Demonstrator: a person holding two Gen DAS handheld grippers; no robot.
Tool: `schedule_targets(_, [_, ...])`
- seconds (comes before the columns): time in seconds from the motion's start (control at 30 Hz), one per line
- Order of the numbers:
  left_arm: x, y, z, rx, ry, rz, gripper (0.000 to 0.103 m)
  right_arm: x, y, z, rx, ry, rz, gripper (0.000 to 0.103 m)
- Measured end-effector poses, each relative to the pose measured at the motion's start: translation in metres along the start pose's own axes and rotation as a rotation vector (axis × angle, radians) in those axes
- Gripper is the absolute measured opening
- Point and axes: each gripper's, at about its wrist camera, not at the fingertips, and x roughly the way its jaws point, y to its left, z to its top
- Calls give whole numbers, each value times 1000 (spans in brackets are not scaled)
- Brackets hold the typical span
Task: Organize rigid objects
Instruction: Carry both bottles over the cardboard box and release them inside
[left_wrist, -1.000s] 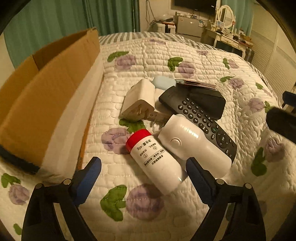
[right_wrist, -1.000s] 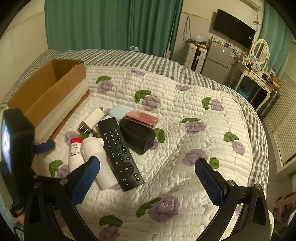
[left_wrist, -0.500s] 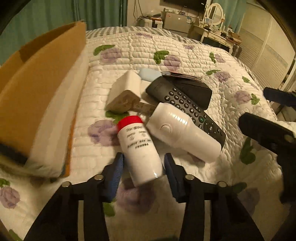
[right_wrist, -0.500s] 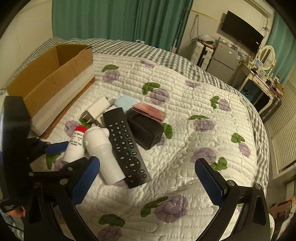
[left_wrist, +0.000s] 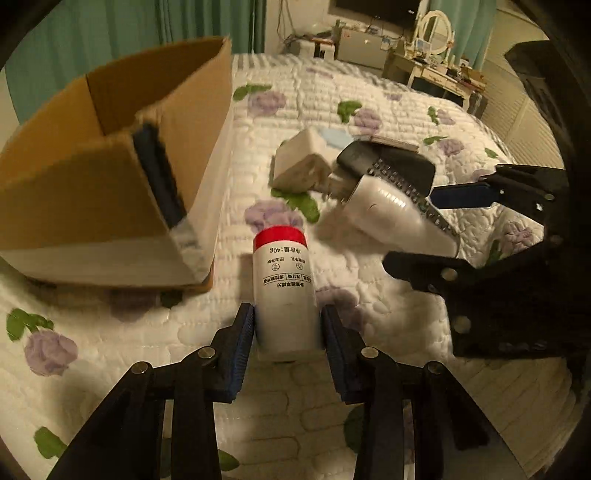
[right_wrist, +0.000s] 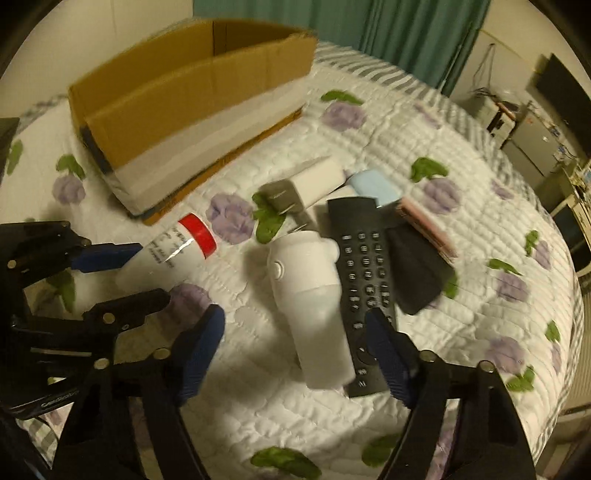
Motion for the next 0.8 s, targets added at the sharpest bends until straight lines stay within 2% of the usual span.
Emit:
schedule_targets(0.1, [4, 1, 3, 6, -2, -7, 38, 12, 0, 4, -4, 26, 7, 56])
schedule_targets(0.2, [11, 2, 10, -3, 11, -18, 38, 21, 1, 8, -6, 35, 10, 56])
schedule_targets(0.27, [14, 5, 13, -31, 2, -29, 39, 26, 0, 10, 5, 43, 12, 52])
schedule_targets(0.3, [16, 5, 14, -35, 2, -30, 39, 30, -1, 11, 13, 55, 9, 47])
schedule_targets(0.37, [19, 3, 16, -30, 3, -29, 39, 34, -3, 10, 29, 67, 13, 45])
schedule_targets(0.53, [6, -6, 12, 24, -38, -16, 37, 9, -8, 3, 94, 30, 35, 45])
schedule_targets(0.8, [-39, -22, 14, 67, -118, -90, 36, -55, -24, 0, 206, -70, -80, 45])
